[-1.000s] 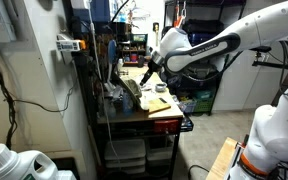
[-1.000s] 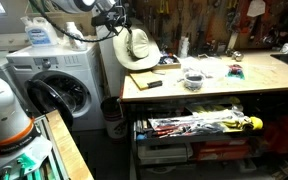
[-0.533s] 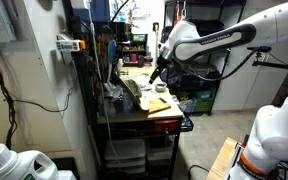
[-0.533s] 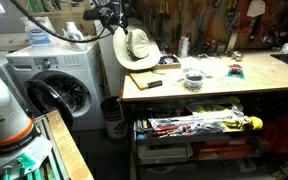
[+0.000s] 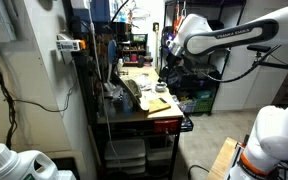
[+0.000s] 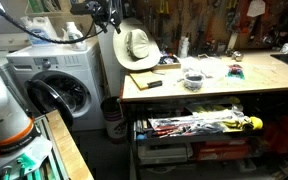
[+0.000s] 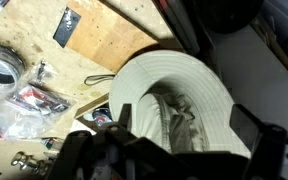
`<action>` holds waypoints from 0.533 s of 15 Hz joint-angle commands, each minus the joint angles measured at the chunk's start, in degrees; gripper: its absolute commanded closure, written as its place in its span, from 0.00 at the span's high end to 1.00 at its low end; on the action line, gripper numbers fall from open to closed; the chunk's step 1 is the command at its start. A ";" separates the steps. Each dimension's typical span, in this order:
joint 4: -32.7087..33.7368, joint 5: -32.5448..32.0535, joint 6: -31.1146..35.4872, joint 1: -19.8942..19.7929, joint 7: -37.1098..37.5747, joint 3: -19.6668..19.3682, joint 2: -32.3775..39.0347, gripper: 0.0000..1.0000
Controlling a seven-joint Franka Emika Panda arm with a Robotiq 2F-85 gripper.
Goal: Put the hat on the white can
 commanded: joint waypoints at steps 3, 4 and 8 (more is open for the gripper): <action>-5.43 0.24 -5.09 -3.19 8.42 1.67 -8.72 1.00; -6.09 0.45 -5.53 -3.44 9.61 1.79 -9.79 1.00; -8.05 0.72 -6.43 -4.37 13.55 2.44 -12.90 1.00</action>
